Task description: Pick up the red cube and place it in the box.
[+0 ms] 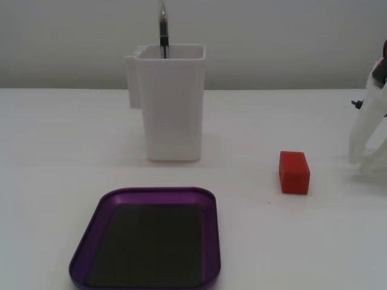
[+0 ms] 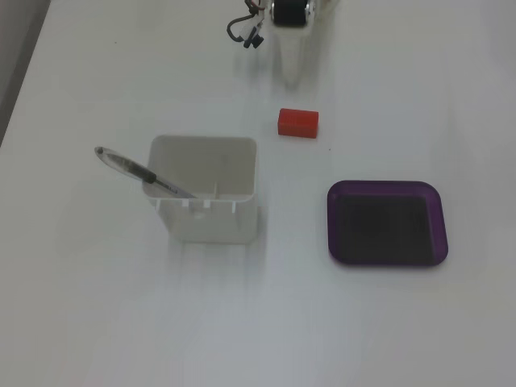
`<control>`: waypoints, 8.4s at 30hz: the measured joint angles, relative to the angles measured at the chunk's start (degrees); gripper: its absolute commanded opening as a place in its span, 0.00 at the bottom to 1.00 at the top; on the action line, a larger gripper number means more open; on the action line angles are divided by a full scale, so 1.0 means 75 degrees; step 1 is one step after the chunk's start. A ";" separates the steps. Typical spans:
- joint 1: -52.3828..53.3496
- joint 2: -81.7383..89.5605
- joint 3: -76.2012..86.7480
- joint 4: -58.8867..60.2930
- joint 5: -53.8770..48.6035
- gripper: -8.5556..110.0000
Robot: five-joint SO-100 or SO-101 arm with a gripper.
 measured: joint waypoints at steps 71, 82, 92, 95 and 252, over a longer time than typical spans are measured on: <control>-0.1008 -1.3219 -0.8812 0.0223 0.0316 0.39; -0.1008 -1.3230 -0.8027 -0.0820 0.0281 0.30; -0.0961 -1.3207 -0.7992 -0.1148 -0.0012 0.14; -0.0961 -1.3207 -0.7992 -0.1148 -0.0023 0.13; -0.1617 -0.9258 -1.0840 0.2555 0.1148 0.27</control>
